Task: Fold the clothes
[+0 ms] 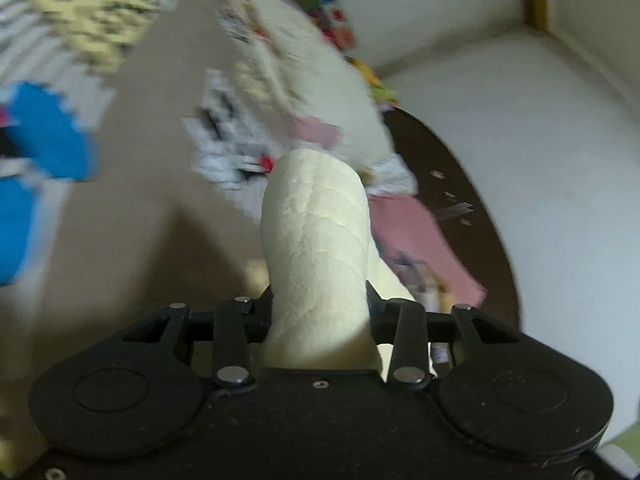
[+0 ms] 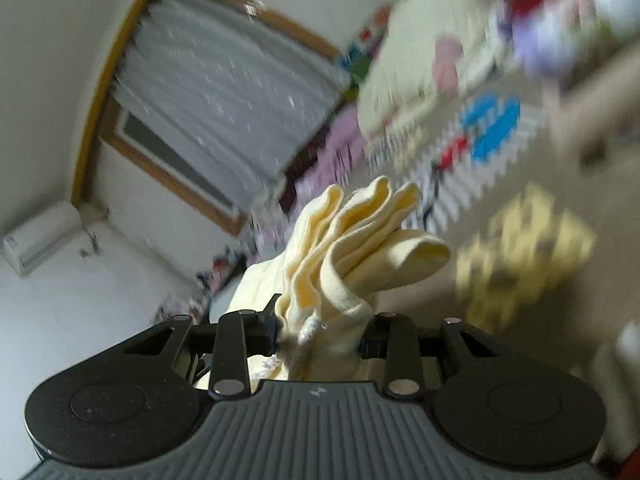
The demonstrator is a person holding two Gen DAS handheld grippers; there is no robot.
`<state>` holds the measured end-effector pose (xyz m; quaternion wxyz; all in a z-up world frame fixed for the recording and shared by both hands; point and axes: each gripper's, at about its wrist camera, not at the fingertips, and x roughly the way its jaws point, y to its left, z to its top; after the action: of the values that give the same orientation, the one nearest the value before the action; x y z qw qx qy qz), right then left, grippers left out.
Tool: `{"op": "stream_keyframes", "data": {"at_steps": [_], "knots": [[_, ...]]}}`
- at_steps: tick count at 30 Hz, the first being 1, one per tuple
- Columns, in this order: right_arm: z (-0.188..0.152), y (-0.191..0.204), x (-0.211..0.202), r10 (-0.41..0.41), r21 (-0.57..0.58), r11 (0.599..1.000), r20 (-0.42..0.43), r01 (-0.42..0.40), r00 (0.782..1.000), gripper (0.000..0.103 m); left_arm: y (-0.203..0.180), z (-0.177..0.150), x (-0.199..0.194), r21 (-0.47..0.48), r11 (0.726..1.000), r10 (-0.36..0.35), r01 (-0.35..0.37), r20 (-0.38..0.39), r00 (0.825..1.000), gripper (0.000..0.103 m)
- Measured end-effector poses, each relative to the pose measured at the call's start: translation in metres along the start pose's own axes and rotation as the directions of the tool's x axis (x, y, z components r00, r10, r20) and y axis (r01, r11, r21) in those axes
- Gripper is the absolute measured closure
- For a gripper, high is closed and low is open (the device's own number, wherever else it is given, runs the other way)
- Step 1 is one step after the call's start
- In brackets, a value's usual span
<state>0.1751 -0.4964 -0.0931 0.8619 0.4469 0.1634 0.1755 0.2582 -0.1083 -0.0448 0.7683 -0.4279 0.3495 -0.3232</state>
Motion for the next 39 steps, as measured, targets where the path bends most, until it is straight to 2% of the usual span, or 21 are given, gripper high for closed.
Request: {"op": "stream_keyframes", "data": {"at_steps": [3,6,10,15,18,19,20,21,22,23,24,25,27,28,30,32,34,36,39], "knots": [[0.051,-0.003,-0.035,0.02,-0.012,1.0,0.095,-0.019,0.995,0.068,-0.05,0.01,0.046,0.037,0.996,-0.074,0.075,-0.035,0.997,0.066],[0.105,-0.007,-0.064,0.032,-0.023,0.999,0.195,-0.028,0.98,0.068,-0.105,0.019,0.097,0.077,0.984,-0.155,0.161,-0.071,0.985,0.066],[0.172,-0.011,-0.095,0.04,-0.063,0.998,0.315,-0.021,0.948,0.068,-0.167,0.023,0.162,0.085,0.964,-0.242,0.252,-0.11,0.964,0.066],[0.234,-0.049,-0.113,0.011,-0.029,1.0,0.43,0.002,0.903,0.068,-0.224,0.023,0.239,0.043,0.934,-0.346,0.355,-0.14,0.928,0.066],[0.271,-0.072,-0.124,-0.009,-0.007,1.0,0.496,0.014,0.868,0.068,-0.237,0.019,0.281,0.023,0.93,-0.358,0.367,-0.168,0.919,0.066],[0.283,-0.08,-0.128,-0.015,0.001,1.0,0.517,0.017,0.856,0.068,-0.238,0.016,0.296,0.023,0.933,-0.349,0.359,-0.178,0.92,0.066],[0.29,-0.095,-0.128,-0.043,0.029,0.999,0.525,0.033,0.85,0.069,-0.232,0.011,0.312,0.032,0.944,-0.316,0.327,-0.188,0.93,0.065],[0.286,-0.127,-0.121,-0.116,0.1,0.992,0.502,0.076,0.857,0.069,-0.223,0.003,0.329,0.055,0.964,-0.243,0.259,-0.205,0.948,0.065],[0.279,-0.161,-0.113,-0.193,0.182,0.976,0.465,0.12,0.864,0.07,-0.212,-0.01,0.35,0.123,0.984,-0.101,0.132,-0.232,0.968,0.065],[0.269,-0.195,-0.103,-0.26,0.276,0.949,0.412,0.153,0.873,0.067,-0.199,-0.023,0.367,0.201,0.979,0.036,0.016,-0.25,0.968,0.06],[0.258,-0.222,-0.097,-0.289,0.341,0.927,0.378,0.158,0.879,0.067,-0.183,-0.032,0.377,0.23,0.973,0.083,-0.022,-0.259,0.962,0.058],[0.25,-0.242,-0.093,-0.299,0.37,0.915,0.361,0.159,0.883,0.068,-0.171,-0.038,0.382,0.235,0.971,0.1,-0.037,-0.263,0.96,0.056],[0.254,-0.234,-0.091,-0.288,0.283,0.941,0.383,0.185,0.878,0.068,-0.164,-0.037,0.376,0.189,0.982,0.043,0.005,-0.25,0.967,0.055],[0.258,-0.231,-0.091,-0.293,0.257,0.945,0.385,0.203,0.875,0.067,-0.169,-0.036,0.372,0.218,0.976,0.048,0.007,-0.244,0.968,0.055],[0.263,-0.235,-0.093,-0.301,0.285,0.938,0.388,0.197,0.871,0.064,-0.176,-0.034,0.369,0.231,0.973,0.06,0.001,-0.255,0.965,0.051],[0.258,-0.226,-0.099,-0.316,0.274,0.938,0.413,0.214,0.854,0.051,-0.182,-0.031,0.357,0.226,0.974,0.049,0.012,-0.261,0.964,0.035],[0.255,-0.211,-0.113,-0.328,0.242,0.941,0.46,0.238,0.825,0.046,-0.185,-0.025,0.346,0.236,0.972,0.052,0.003,-0.229,0.972,0.034],[0.245,-0.192,-0.134,-0.325,0.214,0.944,0.493,0.25,0.807,0.042,-0.183,-0.02,0.329,0.234,0.972,0.029,0.022,-0.213,0.977,0.033],[0.224,-0.163,-0.148,-0.35,0.141,0.935,0.498,0.325,0.793,0.031,-0.176,-0.016,0.292,0.245,0.969,0.016,0.03,-0.182,0.983,0.031]]}}
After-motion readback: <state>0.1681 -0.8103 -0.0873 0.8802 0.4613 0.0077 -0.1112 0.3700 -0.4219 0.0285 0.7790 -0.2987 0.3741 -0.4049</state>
